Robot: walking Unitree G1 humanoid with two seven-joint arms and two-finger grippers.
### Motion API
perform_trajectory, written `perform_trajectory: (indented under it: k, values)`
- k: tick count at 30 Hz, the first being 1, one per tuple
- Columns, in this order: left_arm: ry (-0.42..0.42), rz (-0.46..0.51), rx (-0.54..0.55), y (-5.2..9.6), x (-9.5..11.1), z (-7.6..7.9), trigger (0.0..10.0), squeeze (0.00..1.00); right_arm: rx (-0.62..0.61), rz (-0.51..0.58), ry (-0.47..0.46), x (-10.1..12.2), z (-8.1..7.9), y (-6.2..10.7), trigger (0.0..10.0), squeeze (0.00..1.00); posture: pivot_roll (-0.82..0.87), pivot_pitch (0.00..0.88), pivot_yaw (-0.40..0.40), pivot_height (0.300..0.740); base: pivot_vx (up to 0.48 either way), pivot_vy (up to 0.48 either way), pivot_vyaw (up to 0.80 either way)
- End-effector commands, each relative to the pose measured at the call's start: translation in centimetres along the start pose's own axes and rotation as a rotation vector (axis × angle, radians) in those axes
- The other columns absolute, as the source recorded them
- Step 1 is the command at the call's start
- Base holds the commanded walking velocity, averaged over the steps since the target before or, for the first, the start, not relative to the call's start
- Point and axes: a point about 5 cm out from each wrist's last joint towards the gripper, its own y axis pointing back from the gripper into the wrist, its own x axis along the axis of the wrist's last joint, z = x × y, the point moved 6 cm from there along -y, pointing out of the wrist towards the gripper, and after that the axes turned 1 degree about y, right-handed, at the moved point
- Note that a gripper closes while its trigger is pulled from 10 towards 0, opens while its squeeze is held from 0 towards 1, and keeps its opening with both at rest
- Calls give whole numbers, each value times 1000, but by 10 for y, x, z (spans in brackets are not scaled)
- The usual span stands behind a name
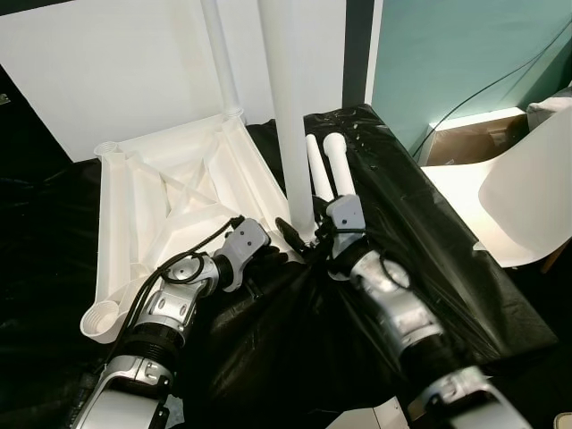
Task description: Building children table
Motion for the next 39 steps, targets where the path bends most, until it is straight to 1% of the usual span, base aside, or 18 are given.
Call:
perform_trajectory:
  k: [1, 2, 3, 5, 8, 9, 11, 12, 16, 20, 24, 26, 30, 31, 32, 34, 37, 39]
  values:
    - [71, -77, 75, 0, -27, -2, 10000, 0, 66, -64, -27, -10, 5, -1, 10000, 0, -78, 0, 76, 740, 0, 0, 0]
    - [70, -75, 70, 0, -26, -1, 10000, 0, 86, -95, -27, -13, 12, 0, 10000, 0, -73, 0, 73, 740, 0, 0, 0]
    - [70, -75, 70, 0, -26, -1, 10000, 0, 86, -95, -27, -13, 12, 0, 10000, 0, -73, 0, 73, 740, 0, 0, 0]
    - [68, -73, 63, -1, -25, 0, 10000, 0, 115, -142, -29, -18, 22, 1, 10000, 0, -70, 0, 73, 740, 0, 0, 0]
    - [67, -74, 61, 0, -26, 0, 10000, 0, 143, -173, -33, -21, 26, 2, 10000, 0, -69, 0, 74, 740, 0, 0, 0]
    - [67, -75, 56, 0, -26, 1, 10000, 0, 168, -192, -26, -24, 27, 3, 2392, 0, -68, 0, 76, 740, 0, 0, 0]
    - [66, -76, 52, 0, -26, 1, 10000, 0, 184, -203, -20, -26, 27, 4, 2392, 0, -68, 0, 76, 740, 0, 0, 0]
    - [64, -77, 47, 0, -26, 2, 10000, 0, 208, -213, -19, -27, 26, 5, 0, 0, -67, 0, 78, 740, 0, 0, 0]
    - [60, -78, 41, 0, -26, 2, 10000, 0, 256, -233, -20, -29, 26, 6, 0, 0, -66, 0, 80, 740, 0, 0, 0]
    - [58, -78, 40, 0, -25, 1, 10000, 0, 269, -239, -26, -29, 27, 6, 0, 0, -66, 0, 80, 740, 0, 0, 0]
    - [53, -79, 34, 0, -24, 1, 10000, 0, 246, -282, -85, -33, 39, 8, 0, 0, -65, 0, 80, 740, 0, 0, 0]
    - [53, -79, 32, 0, -24, 2, 10000, 0, 195, -289, -125, -37, 43, 9, 0, 0, -62, 0, 76, 740, 0, 0, 0]
    - [54, -80, 31, 1, -26, 2, 10000, 0, 130, -267, -159, -38, 39, 7, 0, 0, -56, 0, 76, 740, 0, 0, 0]
    - [55, -81, 31, 2, -26, 2, 10000, 0, 21, -218, -186, -37, 35, 4, 0, 0, -54, 0, 81, 740, 0, 0, 0]
    - [56, -83, 30, 3, -27, 3, 10000, 0, -86, -181, -220, -38, 26, 3, 0, 0, -50, 0, 83, 740, 0, 0, 0]
    - [57, -85, 28, 3, -27, 3, 10000, 0, -210, -136, -260, -38, 12, 5, 0, 0, -49, 0, 84, 740, 0, 0, 0]
    - [57, -86, 28, 3, -27, 3, 10000, 0, -223, -125, -264, -37, 7, 5, 0, 0, -49, 0, 84, 740, 0, 0, 0]
    - [55, -87, 26, 3, -27, 3, 10000, 0, -266, -87, -264, -31, 4, 3, 0, 0, -43, 0, 86, 740, 0, 0, 0]
